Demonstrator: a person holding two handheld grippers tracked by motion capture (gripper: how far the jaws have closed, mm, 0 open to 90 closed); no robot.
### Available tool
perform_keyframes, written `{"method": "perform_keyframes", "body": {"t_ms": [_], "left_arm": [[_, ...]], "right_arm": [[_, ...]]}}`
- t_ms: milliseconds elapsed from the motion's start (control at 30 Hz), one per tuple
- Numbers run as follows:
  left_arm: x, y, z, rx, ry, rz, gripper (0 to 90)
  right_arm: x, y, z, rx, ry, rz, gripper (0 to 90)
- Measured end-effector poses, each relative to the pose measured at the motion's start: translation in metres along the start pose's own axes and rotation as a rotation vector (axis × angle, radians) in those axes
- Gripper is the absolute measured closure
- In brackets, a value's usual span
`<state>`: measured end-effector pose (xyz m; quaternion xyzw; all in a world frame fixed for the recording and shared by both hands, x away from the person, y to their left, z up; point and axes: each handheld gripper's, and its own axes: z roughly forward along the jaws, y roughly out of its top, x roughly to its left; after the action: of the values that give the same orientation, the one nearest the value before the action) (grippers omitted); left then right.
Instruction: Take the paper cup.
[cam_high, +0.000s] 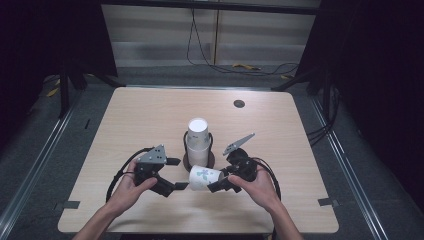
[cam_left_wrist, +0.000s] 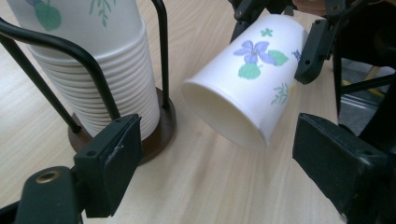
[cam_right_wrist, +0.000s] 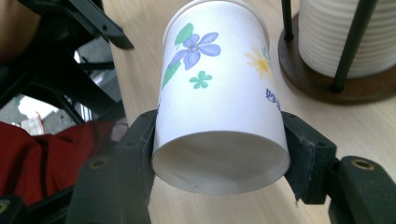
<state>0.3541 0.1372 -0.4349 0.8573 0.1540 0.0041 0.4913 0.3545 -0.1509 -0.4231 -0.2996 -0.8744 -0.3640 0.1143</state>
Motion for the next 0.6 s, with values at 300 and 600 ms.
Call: {"method": "perform_keyframes", "body": {"t_ms": [300,600], "left_arm": [[0.0040,-0.0077,-0.0013,-0.003,-0.029,-0.057,18.4],[0.0021,-0.0084,-0.0086,-0.082,-0.044,-0.048,17.6]], "right_arm": [[0.0004,-0.0042,-0.0009,-0.056,-0.002,-0.027,36.0],[0.0044,-0.0051,-0.0028,-0.140,0.010,-0.073,36.0]]}}
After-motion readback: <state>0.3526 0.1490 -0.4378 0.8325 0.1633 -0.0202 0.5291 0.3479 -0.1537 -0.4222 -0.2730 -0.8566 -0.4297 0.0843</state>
